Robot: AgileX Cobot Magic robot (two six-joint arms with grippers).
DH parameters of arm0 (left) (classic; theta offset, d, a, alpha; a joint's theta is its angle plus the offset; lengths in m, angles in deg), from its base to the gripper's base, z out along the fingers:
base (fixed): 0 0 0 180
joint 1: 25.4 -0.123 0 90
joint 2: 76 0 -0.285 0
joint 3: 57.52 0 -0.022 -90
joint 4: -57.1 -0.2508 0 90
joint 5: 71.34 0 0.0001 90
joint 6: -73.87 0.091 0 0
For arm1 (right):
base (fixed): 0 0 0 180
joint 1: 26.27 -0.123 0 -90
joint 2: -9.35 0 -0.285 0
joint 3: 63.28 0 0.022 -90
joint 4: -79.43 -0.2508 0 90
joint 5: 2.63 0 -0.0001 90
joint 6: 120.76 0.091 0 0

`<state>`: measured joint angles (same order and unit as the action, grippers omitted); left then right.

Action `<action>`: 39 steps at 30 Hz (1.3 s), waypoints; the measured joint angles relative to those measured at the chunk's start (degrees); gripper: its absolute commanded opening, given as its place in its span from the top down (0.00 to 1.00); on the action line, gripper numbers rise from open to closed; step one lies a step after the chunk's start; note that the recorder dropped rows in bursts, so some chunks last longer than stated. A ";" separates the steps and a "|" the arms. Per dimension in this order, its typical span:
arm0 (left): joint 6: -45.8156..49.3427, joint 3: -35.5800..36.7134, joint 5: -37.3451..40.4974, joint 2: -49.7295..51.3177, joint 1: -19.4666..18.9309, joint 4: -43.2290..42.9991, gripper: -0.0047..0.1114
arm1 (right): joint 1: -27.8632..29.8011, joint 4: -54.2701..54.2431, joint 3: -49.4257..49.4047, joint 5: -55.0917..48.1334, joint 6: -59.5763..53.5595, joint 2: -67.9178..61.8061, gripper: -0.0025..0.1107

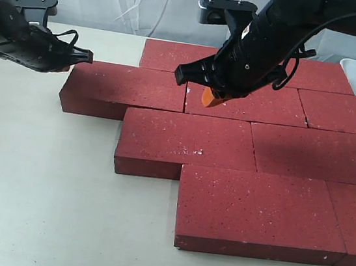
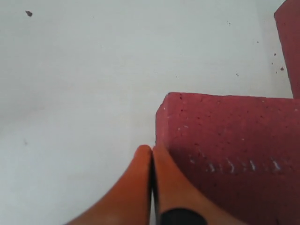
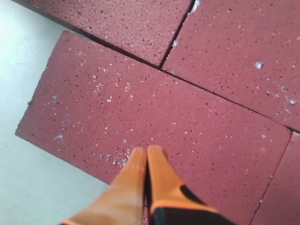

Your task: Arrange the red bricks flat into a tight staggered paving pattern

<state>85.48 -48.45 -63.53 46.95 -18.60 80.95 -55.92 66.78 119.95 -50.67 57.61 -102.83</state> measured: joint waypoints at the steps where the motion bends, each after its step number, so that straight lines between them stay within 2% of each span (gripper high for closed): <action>1: 0.00 0.00 0.38 0.00 0.00 0.00 0.96 | 0.00 0.00 0.00 0.00 0.00 0.00 0.98; 17: 0.00 0.00 7.76 -0.05 0.00 -1.66 0.96 | 0.00 0.00 0.00 0.00 0.00 0.00 0.98; 29: 0.00 0.00 6.99 -0.05 0.00 -6.68 0.96 | 0.00 0.00 0.00 0.03 0.00 0.00 0.98; 39: 0.00 0.00 13.38 -7.95 0.00 -13.18 0.96 | 0.00 -0.87 0.00 -0.24 0.00 0.00 0.98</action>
<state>85.48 -48.45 -50.15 39.00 -18.60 67.77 -55.92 65.91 119.95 -50.90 57.61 -102.83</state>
